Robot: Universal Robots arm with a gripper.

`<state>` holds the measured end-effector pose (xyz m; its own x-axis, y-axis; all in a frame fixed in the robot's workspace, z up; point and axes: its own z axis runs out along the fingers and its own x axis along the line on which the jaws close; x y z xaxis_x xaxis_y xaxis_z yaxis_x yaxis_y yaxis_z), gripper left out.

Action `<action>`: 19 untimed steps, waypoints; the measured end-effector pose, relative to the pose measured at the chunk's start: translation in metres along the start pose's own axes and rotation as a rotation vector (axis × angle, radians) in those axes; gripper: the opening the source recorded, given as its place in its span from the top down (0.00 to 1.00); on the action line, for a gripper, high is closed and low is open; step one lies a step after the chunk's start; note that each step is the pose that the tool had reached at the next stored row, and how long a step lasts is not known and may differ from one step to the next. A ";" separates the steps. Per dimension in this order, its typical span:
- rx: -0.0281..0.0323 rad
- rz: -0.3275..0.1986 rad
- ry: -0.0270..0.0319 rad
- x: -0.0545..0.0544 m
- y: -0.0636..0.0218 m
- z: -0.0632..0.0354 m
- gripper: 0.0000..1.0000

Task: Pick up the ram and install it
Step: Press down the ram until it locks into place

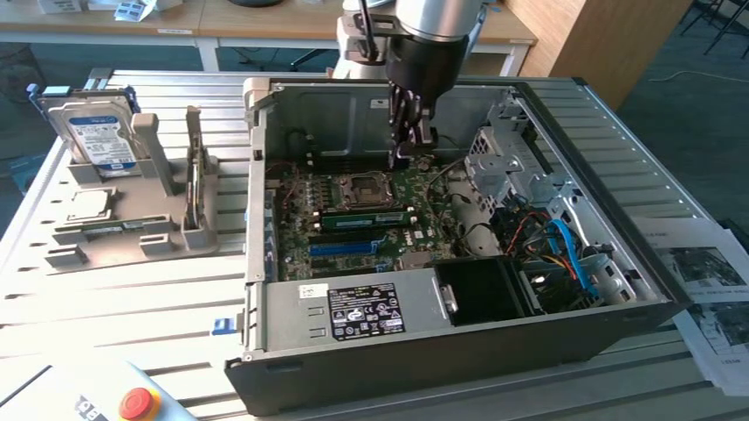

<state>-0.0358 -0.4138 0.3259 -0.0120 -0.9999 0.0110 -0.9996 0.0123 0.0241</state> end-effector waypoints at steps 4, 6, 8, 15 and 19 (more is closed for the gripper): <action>0.0001 0.000 0.0000 0.000 -0.0060 -0.0001 0.90; 0.0001 0.000 0.0000 0.000 -0.0084 -0.0002 0.90; 0.0001 0.000 0.0000 0.000 -0.0108 -0.0003 0.90; 0.0000 0.000 -0.0001 0.000 -0.0148 -0.0003 0.90; 0.0001 0.000 -0.0003 0.000 -0.0149 0.0005 0.90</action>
<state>-0.0209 -0.4138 0.3250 -0.0121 -0.9999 0.0106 -0.9996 0.0123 0.0239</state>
